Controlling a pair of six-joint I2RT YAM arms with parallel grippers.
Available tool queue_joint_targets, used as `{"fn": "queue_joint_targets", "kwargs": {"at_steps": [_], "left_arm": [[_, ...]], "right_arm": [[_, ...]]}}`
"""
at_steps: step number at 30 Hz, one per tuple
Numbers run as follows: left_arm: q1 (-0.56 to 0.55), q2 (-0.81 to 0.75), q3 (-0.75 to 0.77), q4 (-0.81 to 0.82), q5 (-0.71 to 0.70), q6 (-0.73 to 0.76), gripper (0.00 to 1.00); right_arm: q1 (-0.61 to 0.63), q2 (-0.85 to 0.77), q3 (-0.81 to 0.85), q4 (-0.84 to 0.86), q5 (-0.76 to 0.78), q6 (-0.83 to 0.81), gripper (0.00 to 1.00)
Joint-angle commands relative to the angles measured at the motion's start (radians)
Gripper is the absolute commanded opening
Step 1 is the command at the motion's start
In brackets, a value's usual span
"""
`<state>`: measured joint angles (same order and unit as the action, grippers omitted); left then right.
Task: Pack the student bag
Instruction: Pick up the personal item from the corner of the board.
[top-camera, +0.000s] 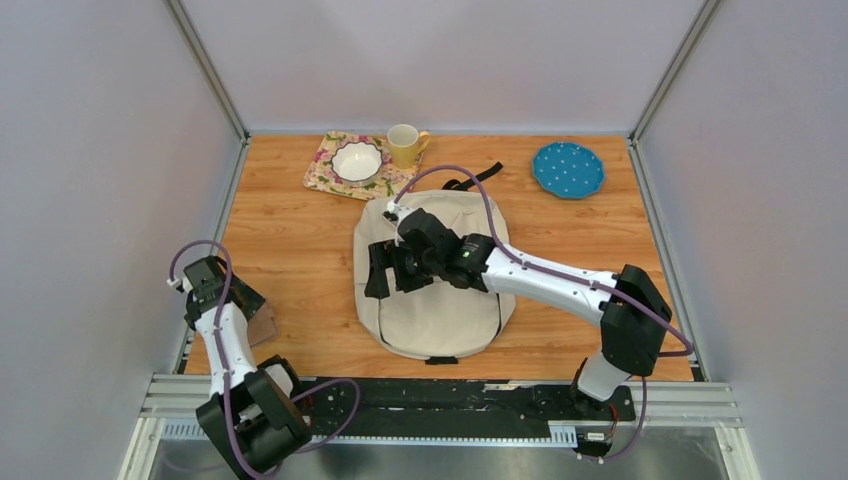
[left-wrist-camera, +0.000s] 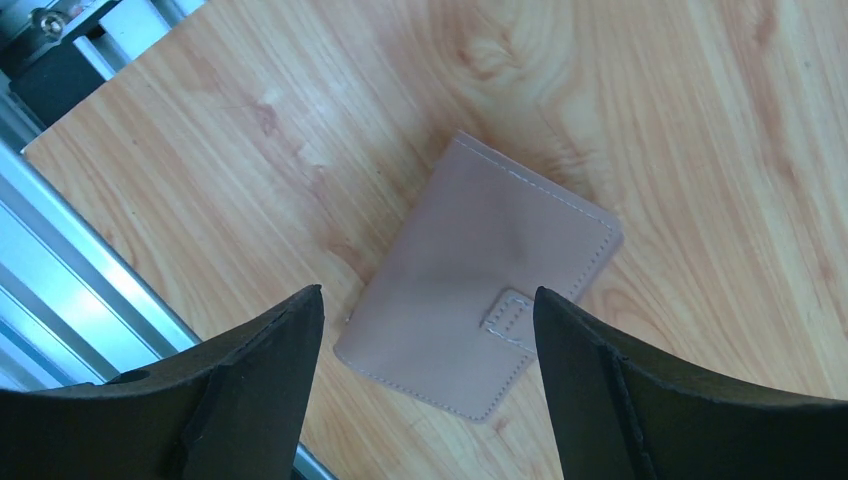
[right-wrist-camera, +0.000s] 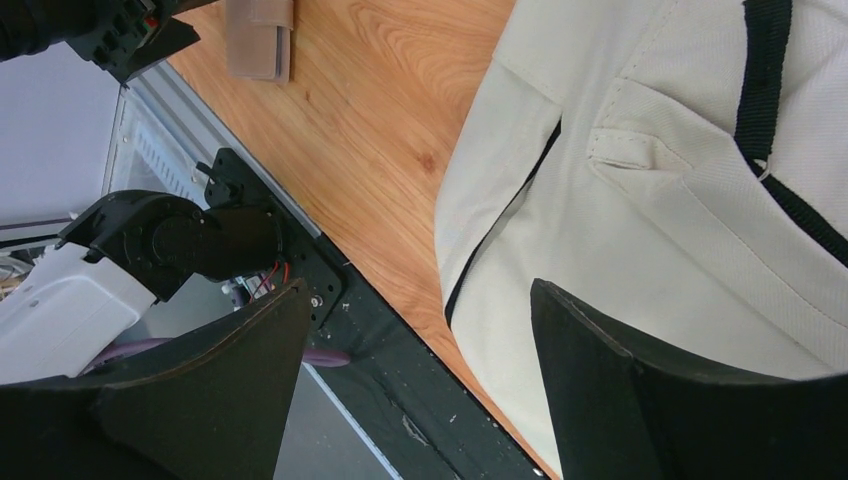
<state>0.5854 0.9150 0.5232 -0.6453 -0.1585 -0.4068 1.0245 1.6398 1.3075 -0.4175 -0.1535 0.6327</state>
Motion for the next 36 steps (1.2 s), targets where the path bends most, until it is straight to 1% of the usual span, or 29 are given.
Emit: {"fn": "queue_joint_targets", "kwargs": {"at_steps": [1, 4, 6, 8, 9, 11, 13, 14, 16, 17, 18, 19, 20, 22, 23, 24, 27, 29, 33, 36], "left_arm": [[0.045, 0.008, 0.000, 0.064, -0.009, -0.006, 0.84], [0.050, 0.022, -0.025, 0.085, -0.012, -0.012, 0.85], [0.053, 0.047, -0.061, 0.117, 0.037, -0.012, 0.85], [0.053, 0.074, -0.080, 0.136, 0.136, -0.007, 0.85], [0.057, 0.106, -0.089, 0.134, 0.154, -0.015, 0.85], [0.067, 0.123, -0.106, 0.142, 0.293, -0.015, 0.85], [0.067, 0.107, -0.126, 0.157, 0.335, -0.027, 0.84], [0.067, 0.091, -0.140, 0.185, 0.399, -0.026, 0.84], [0.067, 0.045, -0.167, 0.190, 0.442, -0.021, 0.82], [0.067, 0.030, -0.175, 0.196, 0.494, -0.020, 0.81], [0.067, 0.001, -0.196, 0.203, 0.519, -0.007, 0.77], [0.067, -0.013, -0.206, 0.213, 0.543, -0.006, 0.76], [0.067, -0.028, -0.221, 0.234, 0.594, -0.006, 0.75], [0.067, -0.060, -0.221, 0.248, 0.645, 0.002, 0.75], [0.067, -0.065, -0.221, 0.259, 0.690, 0.005, 0.74], [0.067, -0.062, -0.221, 0.262, 0.712, 0.013, 0.71], [0.067, -0.032, -0.242, 0.303, 0.798, 0.010, 0.66], [0.065, -0.010, -0.246, 0.326, 0.853, 0.006, 0.64], [0.065, 0.024, -0.253, 0.337, 0.870, 0.006, 0.62], [0.064, 0.001, -0.259, 0.343, 0.869, -0.001, 0.61]], "right_arm": [[0.002, -0.035, -0.031, 0.068, -0.046, 0.028, 0.84], [0.002, -0.032, -0.040, 0.078, -0.064, 0.042, 0.84], [0.003, -0.028, -0.036, 0.082, -0.069, 0.042, 0.84], [0.003, -0.018, -0.022, 0.074, -0.066, 0.033, 0.84], [0.003, -0.003, -0.001, 0.068, -0.060, 0.027, 0.84], [0.002, 0.018, 0.027, 0.045, -0.052, 0.016, 0.84], [0.002, 0.053, 0.067, 0.045, -0.073, 0.007, 0.84], [0.002, 0.067, 0.081, 0.045, -0.084, -0.004, 0.84], [-0.001, 0.124, 0.128, 0.048, -0.127, -0.007, 0.84], [-0.003, 0.146, 0.147, 0.052, -0.142, -0.007, 0.84], [-0.004, 0.170, 0.165, 0.052, -0.159, -0.002, 0.84], [-0.004, 0.193, 0.202, 0.059, -0.165, 0.004, 0.83], [-0.004, 0.243, 0.220, 0.062, -0.172, 0.007, 0.83], [-0.006, 0.294, 0.265, 0.069, -0.181, 0.030, 0.83], [-0.006, 0.348, 0.304, 0.072, -0.181, 0.036, 0.83], [-0.007, 0.370, 0.327, 0.072, -0.179, 0.042, 0.83], [-0.009, 0.452, 0.392, 0.074, -0.190, 0.070, 0.82], [-0.010, 0.475, 0.420, 0.075, -0.195, 0.073, 0.82], [-0.017, 0.523, 0.476, 0.075, -0.236, 0.073, 0.82], [-0.017, 0.563, 0.536, 0.075, -0.232, 0.053, 0.82]]}}
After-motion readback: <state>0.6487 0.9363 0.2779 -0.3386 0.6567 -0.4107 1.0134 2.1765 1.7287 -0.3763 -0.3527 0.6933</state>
